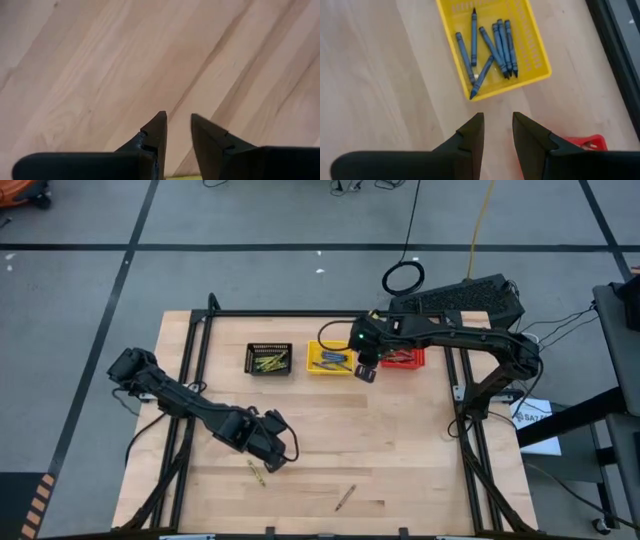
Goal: Sort crayons
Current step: Put the green crayon into the black bin
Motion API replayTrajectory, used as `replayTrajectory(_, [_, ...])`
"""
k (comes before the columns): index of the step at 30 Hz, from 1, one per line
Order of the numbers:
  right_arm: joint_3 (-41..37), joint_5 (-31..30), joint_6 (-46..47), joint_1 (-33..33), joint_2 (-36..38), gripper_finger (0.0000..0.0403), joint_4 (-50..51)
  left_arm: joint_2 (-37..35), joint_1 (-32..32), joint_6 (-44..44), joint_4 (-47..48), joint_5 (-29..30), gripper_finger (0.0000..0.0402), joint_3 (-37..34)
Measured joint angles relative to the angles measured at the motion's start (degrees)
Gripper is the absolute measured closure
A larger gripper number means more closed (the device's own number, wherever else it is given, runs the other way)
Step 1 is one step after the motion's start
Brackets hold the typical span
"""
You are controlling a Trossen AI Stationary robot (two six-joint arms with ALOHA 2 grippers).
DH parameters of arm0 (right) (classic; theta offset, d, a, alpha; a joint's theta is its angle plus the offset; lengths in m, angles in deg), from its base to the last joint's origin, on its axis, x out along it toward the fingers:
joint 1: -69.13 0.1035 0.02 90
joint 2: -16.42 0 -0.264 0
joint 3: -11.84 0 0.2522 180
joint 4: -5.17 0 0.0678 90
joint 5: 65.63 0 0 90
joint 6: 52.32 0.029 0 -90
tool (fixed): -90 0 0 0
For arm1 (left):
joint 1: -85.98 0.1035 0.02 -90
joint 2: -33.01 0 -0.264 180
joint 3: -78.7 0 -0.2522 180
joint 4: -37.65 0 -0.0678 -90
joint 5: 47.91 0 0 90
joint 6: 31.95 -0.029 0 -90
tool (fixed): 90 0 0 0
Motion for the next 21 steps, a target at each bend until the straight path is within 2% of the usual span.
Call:
replayTrajectory(3, [-0.02, -0.86, 0.06, -0.02, -0.02, 0.0313, 0.50, 0.37, 0.60, 2.28, -0.01, -2.65, 0.0315, -0.77])
replayTrajectory(6, [0.00, -6.43, 0.75, 0.47, -0.02, 0.0313, 0.48, 0.49, 0.82, 4.52, 1.01, -5.33, 0.0315, -1.97])
replayTrajectory(10, [0.00, -13.44, 0.69, 1.75, -0.02, 0.0313, 0.74, 0.49, 0.99, 10.69, 5.16, -5.78, 0.0315, -2.07])
replayTrajectory(14, [0.00, -13.52, 2.13, 2.89, -0.02, 0.0313, 2.01, 0.49, -0.54, 26.51, 7.60, -5.92, 0.0315, -2.07])
replayTrajectory(21, [0.00, -13.57, 6.40, 4.07, -0.02, 0.0314, 2.86, 0.49, -7.02, 38.15, 6.34, -5.72, 0.0315, -2.07])
